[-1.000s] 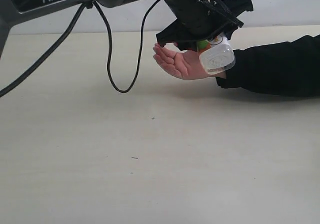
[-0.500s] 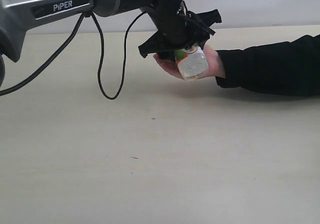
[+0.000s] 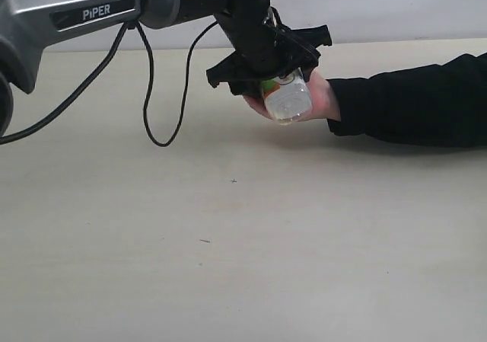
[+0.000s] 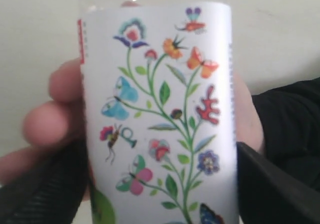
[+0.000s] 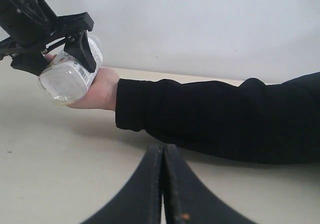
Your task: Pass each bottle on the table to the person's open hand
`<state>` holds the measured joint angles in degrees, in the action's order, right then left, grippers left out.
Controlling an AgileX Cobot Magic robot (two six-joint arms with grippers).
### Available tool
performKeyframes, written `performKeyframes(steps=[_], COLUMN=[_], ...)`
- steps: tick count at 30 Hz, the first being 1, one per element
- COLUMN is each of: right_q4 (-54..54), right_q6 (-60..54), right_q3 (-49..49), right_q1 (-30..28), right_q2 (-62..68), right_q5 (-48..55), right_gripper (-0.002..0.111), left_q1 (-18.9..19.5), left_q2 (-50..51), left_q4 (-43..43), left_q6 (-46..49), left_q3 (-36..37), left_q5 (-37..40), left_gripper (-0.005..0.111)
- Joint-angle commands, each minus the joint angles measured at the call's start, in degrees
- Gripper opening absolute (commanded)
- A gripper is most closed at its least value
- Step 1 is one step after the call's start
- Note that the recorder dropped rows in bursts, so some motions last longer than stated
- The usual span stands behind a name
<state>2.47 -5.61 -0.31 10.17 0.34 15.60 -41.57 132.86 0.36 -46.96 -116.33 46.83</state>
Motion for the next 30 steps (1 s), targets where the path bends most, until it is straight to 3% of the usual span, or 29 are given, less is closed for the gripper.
performKeyframes(steps=[1, 18, 20, 23, 26, 30], right_q4=[0.23, 0.23, 0.23, 0.23, 0.23, 0.23], right_q6=[-0.22, -0.22, -0.22, -0.22, -0.22, -0.22], right_q3=[0.31, 0.31, 0.31, 0.31, 0.31, 0.31], right_q1=[-0.17, -0.17, -0.17, -0.17, -0.17, -0.17], right_q2=[-0.34, -0.34, -0.34, -0.34, -0.34, -0.34], right_q5=[-0.26, -0.26, -0.26, -0.26, -0.26, -0.26], right_gripper=[0.0, 0.0, 0.0, 0.0, 0.0, 0.0], left_q1=[0.29, 0.29, 0.29, -0.07, -0.51, -1.87], left_q2=[-1.69, -7.62, -8.61, -10.24, -11.79, -13.43], left_q4=[-0.36, -1.53, -1.8, -1.94, -1.94, -1.94], left_q6=[2.31, 19.7, 22.46, 23.14, 23.14, 26.13], left_q3=[-0.22, -0.22, -0.22, -0.22, -0.22, -0.22], left_q5=[1.1, 11.09, 12.75, 14.97, 16.49, 18.66], left_gripper=[0.074, 0.073, 0.066, 0.041, 0.002, 0.0])
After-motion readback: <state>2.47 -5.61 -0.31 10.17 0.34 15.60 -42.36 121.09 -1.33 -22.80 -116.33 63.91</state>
